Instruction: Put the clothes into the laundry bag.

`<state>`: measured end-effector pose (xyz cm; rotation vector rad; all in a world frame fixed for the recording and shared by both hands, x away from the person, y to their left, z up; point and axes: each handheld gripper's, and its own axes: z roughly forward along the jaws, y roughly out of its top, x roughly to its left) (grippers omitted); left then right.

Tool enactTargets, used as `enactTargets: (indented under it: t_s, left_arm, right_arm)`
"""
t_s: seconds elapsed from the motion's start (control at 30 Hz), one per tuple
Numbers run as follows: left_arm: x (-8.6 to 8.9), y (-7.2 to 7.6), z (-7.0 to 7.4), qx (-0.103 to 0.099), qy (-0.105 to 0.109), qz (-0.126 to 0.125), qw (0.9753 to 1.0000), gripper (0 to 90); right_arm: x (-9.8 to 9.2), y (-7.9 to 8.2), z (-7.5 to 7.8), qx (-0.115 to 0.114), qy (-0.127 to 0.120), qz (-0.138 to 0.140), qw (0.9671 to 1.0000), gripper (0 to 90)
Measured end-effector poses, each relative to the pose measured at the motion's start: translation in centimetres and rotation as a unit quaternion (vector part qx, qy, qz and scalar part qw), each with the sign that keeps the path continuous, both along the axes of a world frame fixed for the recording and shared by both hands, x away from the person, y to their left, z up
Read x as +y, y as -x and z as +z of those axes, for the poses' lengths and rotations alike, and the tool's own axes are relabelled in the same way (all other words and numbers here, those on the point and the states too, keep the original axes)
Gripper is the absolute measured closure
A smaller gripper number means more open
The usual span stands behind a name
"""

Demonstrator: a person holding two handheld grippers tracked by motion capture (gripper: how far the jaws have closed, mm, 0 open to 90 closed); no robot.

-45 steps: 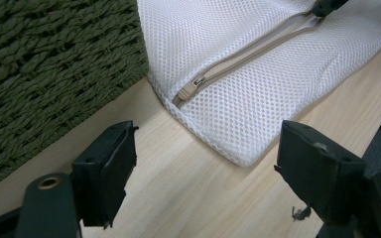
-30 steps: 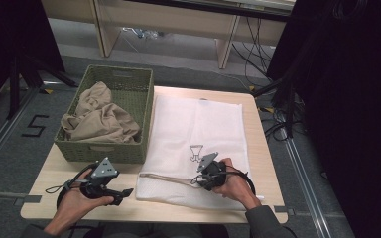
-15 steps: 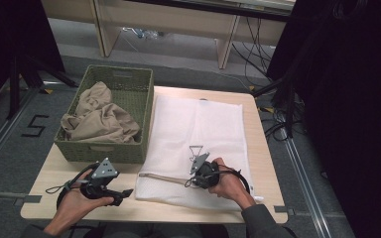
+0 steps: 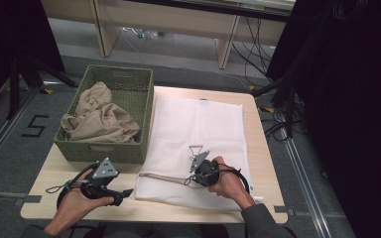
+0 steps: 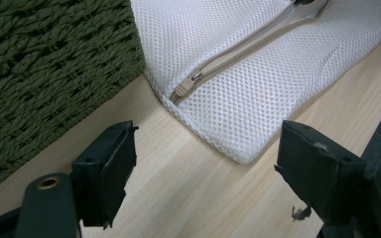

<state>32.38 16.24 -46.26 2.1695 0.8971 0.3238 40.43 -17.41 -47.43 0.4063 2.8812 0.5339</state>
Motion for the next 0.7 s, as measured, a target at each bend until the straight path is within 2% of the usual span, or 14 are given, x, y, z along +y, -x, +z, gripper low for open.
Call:
enactTargets:
  t_s: [0.2,0.27,0.37,0.7]
  left_arm:
    - [0.1,0.0,0.0,-0.002,0.001,0.002,1.0,22.8]
    - [0.1,0.0,0.1,-0.002,0.001,0.002,1.0,22.8]
    - [0.1,0.0,0.1,-0.002,0.002,0.002,1.0,22.7]
    - [0.4,-0.1,0.3,-0.004,0.004,0.007,1.0,22.8]
  right_arm:
    - [-0.3,-0.1,1.0,-0.009,-0.009,-0.003,0.9999,88.5]
    - [-0.3,0.0,1.3,-0.003,-0.015,-0.015,0.9998,88.5]
    - [-0.5,-0.2,1.8,-0.008,-0.022,-0.019,0.9996,88.5]
    - [-0.7,-0.8,3.4,-0.017,-0.032,-0.022,0.9991,88.5]
